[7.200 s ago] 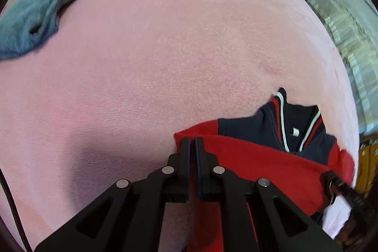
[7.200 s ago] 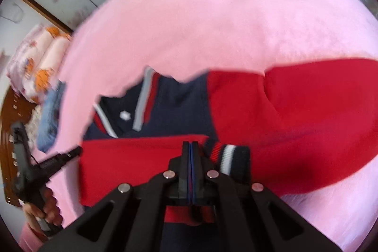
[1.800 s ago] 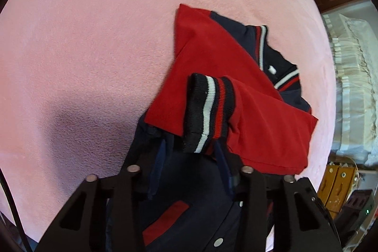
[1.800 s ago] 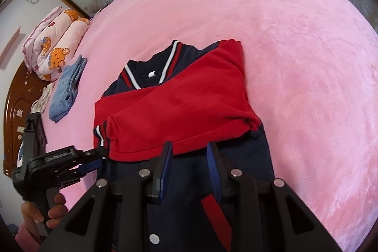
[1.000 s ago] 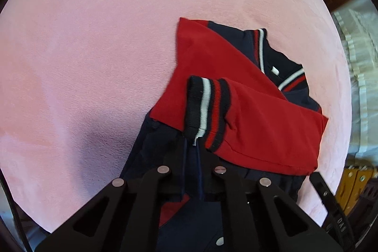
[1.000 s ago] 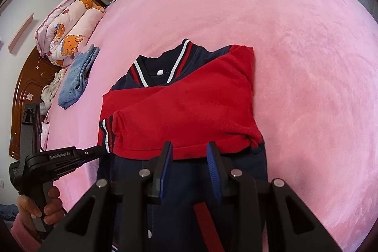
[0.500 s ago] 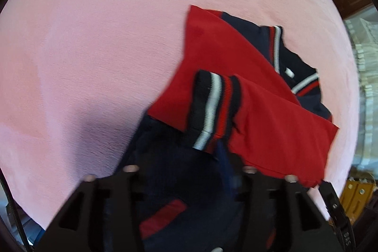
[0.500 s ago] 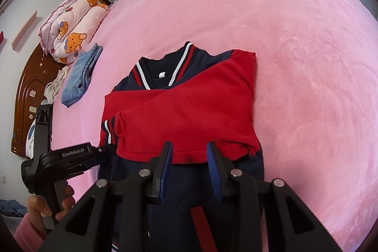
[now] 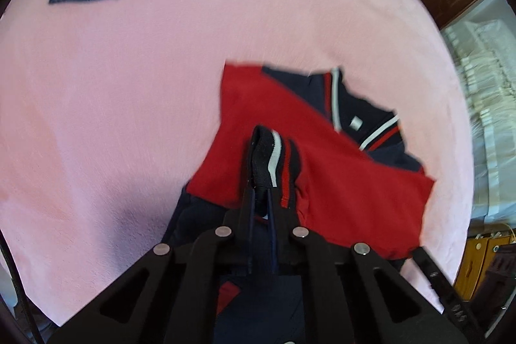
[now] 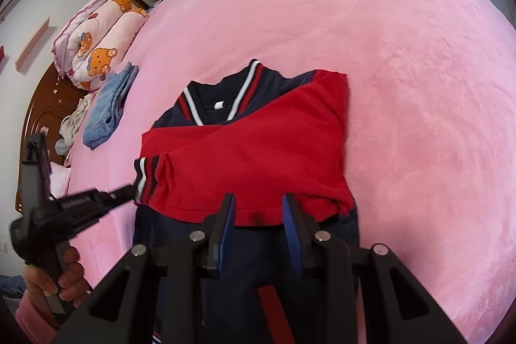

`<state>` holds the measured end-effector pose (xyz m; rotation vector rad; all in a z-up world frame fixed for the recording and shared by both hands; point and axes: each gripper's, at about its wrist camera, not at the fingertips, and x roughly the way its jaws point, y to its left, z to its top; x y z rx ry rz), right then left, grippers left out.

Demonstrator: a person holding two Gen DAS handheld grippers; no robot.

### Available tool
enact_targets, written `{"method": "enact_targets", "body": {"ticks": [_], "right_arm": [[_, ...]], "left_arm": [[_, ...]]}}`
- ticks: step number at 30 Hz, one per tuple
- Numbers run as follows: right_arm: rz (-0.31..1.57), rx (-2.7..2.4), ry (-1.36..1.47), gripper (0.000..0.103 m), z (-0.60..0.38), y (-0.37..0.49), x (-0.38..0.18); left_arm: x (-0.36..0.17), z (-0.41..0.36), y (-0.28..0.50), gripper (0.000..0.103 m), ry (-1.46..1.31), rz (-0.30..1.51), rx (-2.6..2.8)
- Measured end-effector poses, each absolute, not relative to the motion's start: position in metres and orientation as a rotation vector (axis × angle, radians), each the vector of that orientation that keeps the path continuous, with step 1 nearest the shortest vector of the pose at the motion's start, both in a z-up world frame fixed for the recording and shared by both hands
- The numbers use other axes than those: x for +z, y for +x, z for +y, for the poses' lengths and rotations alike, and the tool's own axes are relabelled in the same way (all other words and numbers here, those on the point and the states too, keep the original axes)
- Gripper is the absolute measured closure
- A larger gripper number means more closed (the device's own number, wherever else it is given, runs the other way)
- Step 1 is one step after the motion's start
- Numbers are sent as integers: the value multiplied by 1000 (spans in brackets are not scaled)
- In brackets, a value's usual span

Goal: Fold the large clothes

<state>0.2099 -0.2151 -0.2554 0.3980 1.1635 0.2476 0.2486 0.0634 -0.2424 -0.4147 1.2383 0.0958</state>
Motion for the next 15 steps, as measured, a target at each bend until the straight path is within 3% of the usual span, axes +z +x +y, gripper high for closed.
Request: {"method": "enact_targets", "body": {"ticks": [5, 11, 12, 15], "right_arm": [[1145, 299, 375, 74, -201, 215, -252], [1130, 365, 346, 74, -176, 226, -252], [1134, 370, 336, 75, -173, 228, -254], [1195, 382, 299, 94, -160, 233, -268]], "left_arm": [[-225, 72, 259, 99, -329, 1169, 152], [-254, 81, 269, 99, -361, 1279, 132], [-255, 78, 268, 99, -361, 1287, 102], [-254, 63, 264, 98, -349, 1293, 35]]}}
